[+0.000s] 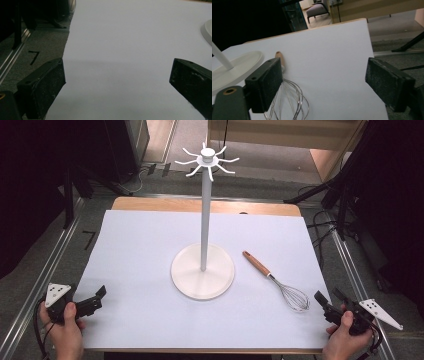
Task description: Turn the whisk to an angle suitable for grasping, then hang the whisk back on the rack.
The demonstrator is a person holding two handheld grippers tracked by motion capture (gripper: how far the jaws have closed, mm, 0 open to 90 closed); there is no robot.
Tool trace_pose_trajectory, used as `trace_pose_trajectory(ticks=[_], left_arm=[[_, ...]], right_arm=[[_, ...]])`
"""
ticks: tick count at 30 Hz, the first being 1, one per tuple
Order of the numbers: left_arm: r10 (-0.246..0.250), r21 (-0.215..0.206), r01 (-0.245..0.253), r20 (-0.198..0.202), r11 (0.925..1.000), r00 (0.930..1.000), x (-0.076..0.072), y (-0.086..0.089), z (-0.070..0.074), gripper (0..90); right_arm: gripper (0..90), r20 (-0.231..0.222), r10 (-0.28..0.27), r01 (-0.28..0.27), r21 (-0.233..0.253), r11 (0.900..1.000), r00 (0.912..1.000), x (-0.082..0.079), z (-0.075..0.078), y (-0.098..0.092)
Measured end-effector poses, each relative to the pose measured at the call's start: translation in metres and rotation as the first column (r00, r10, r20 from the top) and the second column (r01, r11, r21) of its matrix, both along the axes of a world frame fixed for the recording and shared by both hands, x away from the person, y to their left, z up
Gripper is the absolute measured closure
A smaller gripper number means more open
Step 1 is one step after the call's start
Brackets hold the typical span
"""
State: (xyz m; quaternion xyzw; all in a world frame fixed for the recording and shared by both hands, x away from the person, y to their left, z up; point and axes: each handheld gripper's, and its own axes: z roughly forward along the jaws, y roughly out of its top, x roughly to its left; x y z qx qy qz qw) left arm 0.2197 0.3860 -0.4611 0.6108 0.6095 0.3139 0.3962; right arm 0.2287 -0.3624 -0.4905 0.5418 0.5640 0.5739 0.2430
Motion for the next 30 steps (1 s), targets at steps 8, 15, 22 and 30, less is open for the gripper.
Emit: trace_pose_trajectory(ticks=[8, 15, 22, 30], left_arm=[[-0.004, 0.03, 0.004, 0.001, 0.9995, 1.0, 0.0, -0.003, 0.0, 0.6], [-0.006, 0.021, 0.006, 0.003, 0.9998, 1.0, -0.001, -0.002, 0.0, 0.7], [-0.001, 0.046, 0.001, 0.0, 0.9989, 1.0, 0.0, -0.005, 0.0, 3.9], [-0.008, 0.068, 0.007, 0.014, 0.9977, 0.9999, -0.002, -0.007, 0.0, 5.5]], right_arm=[[18.1, -0.028, -0.026, 0.024, -0.047, 0.999, 0.9993, 0.0, 0.002, 0.003], [13.6, -0.052, 0.001, -0.005, -0.072, 0.997, 0.9986, -0.004, 0.017, 0.005], [19.1, -0.078, 0.075, -0.086, -0.151, 0.985, 0.9941, 0.0, 0.03, 0.018], [27.3, -0.234, 0.194, -0.263, -0.311, 0.913, 0.9526, 0.014, 0.057, 0.037]])
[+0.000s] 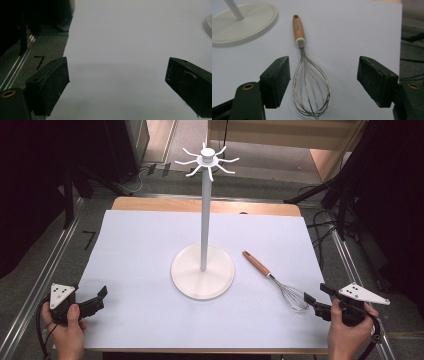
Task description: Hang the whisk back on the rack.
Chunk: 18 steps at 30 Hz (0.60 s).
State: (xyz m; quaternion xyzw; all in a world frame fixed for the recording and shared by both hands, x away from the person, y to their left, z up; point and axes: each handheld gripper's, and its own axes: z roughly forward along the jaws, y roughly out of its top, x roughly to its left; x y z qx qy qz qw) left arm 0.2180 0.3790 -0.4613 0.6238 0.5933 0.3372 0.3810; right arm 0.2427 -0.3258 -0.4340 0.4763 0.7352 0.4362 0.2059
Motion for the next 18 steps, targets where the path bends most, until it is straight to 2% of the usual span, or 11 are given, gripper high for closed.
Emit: trace_pose_trajectory(ticks=[2, 3, 5, 6, 8, 11, 13, 14, 15, 18], left_arm=[[-0.001, 0.006, 0.001, -0.002, 1.0, 1.0, 0.0, -0.001, 0.0, 5.6], [0.002, 0.011, -0.002, -0.002, 0.9999, 1.0, 0.0, -0.001, 0.0, 6.3], [0.001, 0.015, -0.001, -0.003, 0.9999, 1.0, 0.0, -0.002, 0.0, 6.4], [-0.003, 0.017, 0.002, 0.004, 0.9999, 1.0, 0.0, -0.002, 0.0, 6.4], [-0.004, 0.017, 0.004, 0.004, 0.9998, 1.0, 0.0, -0.002, 0.0, 6.4], [-0.002, 0.016, 0.002, -0.002, 0.9999, 1.0, 0.0, -0.002, 0.0, 6.5], [-0.001, 0.017, 0.001, -0.007, 0.9998, 1.0, 0.001, -0.002, 0.0, 6.6], [-0.002, 0.017, 0.002, -0.007, 0.9999, 1.0, 0.001, -0.002, 0.0, 6.6], [-0.002, 0.017, 0.002, -0.007, 0.9999, 1.0, 0.001, -0.002, 0.0, 6.6], [-0.002, 0.015, 0.002, -0.006, 0.9999, 1.0, 0.001, -0.002, 0.0, 6.6]], right_arm=[[27.8, -0.014, 0.011, -0.011, -0.01, 1.0, 0.9999, 0.002, 0.001, 0.002], [28.3, -0.062, 0.032, -0.035, -0.05, 0.998, 0.9976, 0.009, 0.003, 0.008], [28.8, -0.072, 0.039, -0.043, -0.064, 0.997, 0.9967, 0.012, 0.003, 0.01], [29.8, -0.103, 0.055, -0.065, -0.095, 0.993, 0.9932, 0.017, 0.006, 0.017], [30.2, -0.119, 0.063, -0.076, -0.107, 0.991, 0.9909, 0.02, 0.007, 0.02], [31.6, -0.169, 0.091, -0.116, -0.145, 0.983, 0.9814, 0.029, 0.013, 0.03], [32.5, -0.226, 0.1, -0.141, -0.177, 0.974, 0.969, 0.039, 0.017, 0.037], [32.5, -0.239, 0.109, -0.155, -0.186, 0.97, 0.9648, 0.042, 0.019, 0.039], [32.5, -0.239, 0.109, -0.155, -0.186, 0.97, 0.9648, 0.042, 0.019, 0.039], [32.6, -0.296, 0.128, -0.197, -0.217, 0.956, 0.9468, 0.052, 0.024, 0.049]])
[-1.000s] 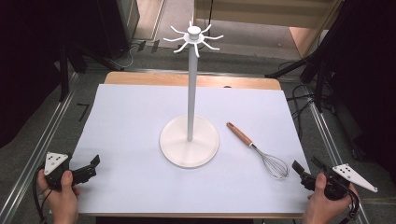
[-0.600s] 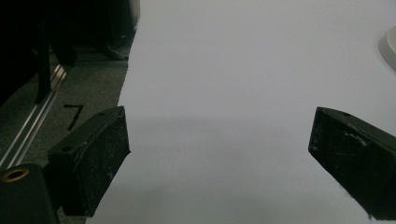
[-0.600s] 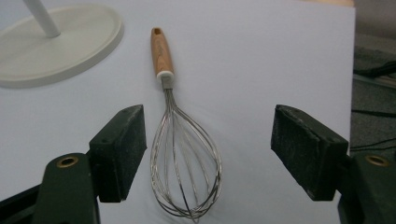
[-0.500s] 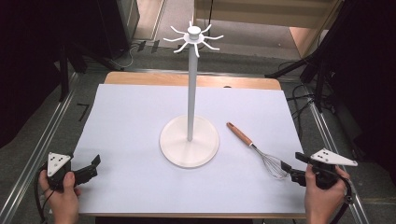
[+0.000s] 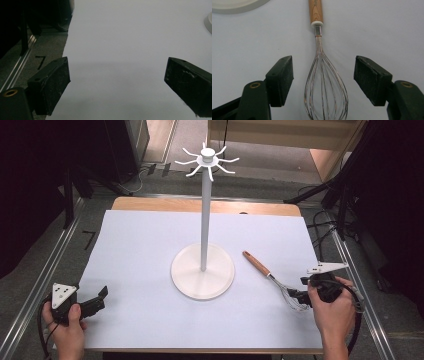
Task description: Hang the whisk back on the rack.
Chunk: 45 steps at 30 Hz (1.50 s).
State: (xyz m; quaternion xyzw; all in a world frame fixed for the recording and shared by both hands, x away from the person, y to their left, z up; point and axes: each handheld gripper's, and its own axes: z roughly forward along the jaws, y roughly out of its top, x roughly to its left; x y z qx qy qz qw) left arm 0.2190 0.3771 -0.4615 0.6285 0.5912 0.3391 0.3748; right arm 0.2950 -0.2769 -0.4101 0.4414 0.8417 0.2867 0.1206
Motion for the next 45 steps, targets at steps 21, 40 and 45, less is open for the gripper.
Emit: trace_pose_trajectory(ticks=[21, 40, 45], left_arm=[[-0.004, 0.011, 0.005, -0.011, 0.9999, 0.9999, 0.001, -0.001, 0.0, 6.6], [-0.007, 0.022, 0.008, -0.018, 0.9997, 0.9998, 0.002, -0.002, 0.0, 6.7], [-0.011, 0.031, 0.012, -0.021, 0.9995, 0.9997, 0.002, -0.003, 0.0, 6.7]], right_arm=[[33.4, -0.173, 0.031, -0.057, -0.148, 0.987, 0.9845, 0.039, 0.005, 0.031], [39.5, -0.256, 0.011, -0.064, -0.201, 0.977, 0.9665, 0.069, 0.007, 0.049], [39.9, -0.261, 0.005, -0.063, -0.212, 0.975, 0.9654, 0.076, 0.005, 0.054]])
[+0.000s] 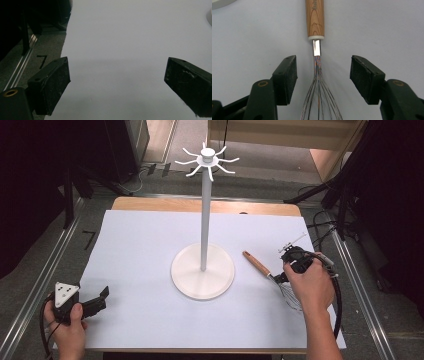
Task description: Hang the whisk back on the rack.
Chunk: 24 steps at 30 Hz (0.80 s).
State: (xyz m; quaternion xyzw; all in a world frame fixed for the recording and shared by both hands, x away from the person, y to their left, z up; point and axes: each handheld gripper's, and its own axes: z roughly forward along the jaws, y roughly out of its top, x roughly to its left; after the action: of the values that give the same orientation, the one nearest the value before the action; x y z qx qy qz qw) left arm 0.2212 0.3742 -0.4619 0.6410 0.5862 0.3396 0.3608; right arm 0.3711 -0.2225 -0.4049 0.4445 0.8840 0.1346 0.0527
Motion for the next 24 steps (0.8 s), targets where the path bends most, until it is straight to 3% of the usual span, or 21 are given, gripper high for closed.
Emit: trace_pose_trajectory(ticks=[12, 24], left_arm=[[-0.003, 0.032, 0.003, -0.01, 0.9995, 0.9999, 0.001, -0.004, -0.001, 6.7], [-0.005, 0.043, 0.006, -0.015, 0.999, 0.9999, 0.001, -0.005, -0.001, 7.2]], right_arm=[[42.4, -0.03, 0.01, -0.011, -0.02, 1.0, 0.9995, 0.017, 0.007, 0.015], [43.7, -0.054, 0.015, -0.017, -0.038, 0.999, 0.9984, 0.033, 0.004, 0.022]])
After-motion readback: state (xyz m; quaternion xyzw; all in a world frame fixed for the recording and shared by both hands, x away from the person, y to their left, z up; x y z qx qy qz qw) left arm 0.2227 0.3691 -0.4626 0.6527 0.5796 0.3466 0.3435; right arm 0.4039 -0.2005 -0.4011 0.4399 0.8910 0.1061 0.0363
